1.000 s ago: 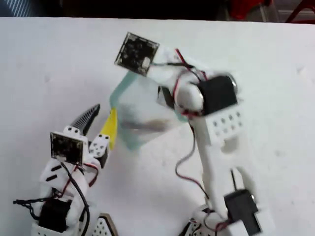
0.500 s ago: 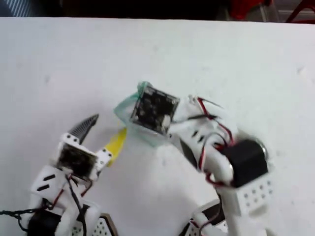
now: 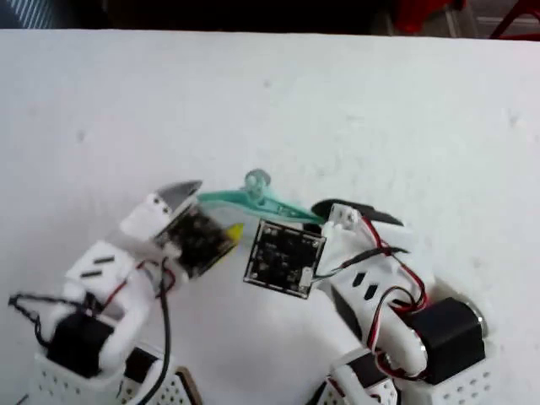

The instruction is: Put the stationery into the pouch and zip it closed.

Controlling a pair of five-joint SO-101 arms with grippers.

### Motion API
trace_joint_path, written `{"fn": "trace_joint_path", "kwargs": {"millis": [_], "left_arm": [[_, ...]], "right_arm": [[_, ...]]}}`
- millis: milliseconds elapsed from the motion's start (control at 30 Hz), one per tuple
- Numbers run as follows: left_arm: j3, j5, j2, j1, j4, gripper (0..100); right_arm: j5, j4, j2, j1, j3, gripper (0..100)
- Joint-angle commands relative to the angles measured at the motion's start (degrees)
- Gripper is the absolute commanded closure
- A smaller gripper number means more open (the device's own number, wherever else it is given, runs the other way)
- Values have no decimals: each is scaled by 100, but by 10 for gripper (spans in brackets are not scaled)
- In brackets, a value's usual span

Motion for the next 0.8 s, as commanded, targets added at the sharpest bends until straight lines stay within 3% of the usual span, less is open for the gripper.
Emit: {"fn": "trace_joint_path", "kwargs": {"millis": [0, 133, 400, 633, 767], "left_arm": [[-738, -457, 954, 330, 70, 675], [-677, -510, 1095, 725, 0, 675], [158, 158, 1059, 1226, -756, 688], [756, 1143, -198, 1481, -932, 908], [1204, 809, -954, 2167, -721, 940]], "right_arm": [[114, 119, 22, 57, 97, 981], [114, 101, 13, 57, 97, 981], [264, 84, 13, 66, 105, 981], [255, 57, 75, 66, 105, 981], [229, -171, 75, 66, 114, 981]]}}
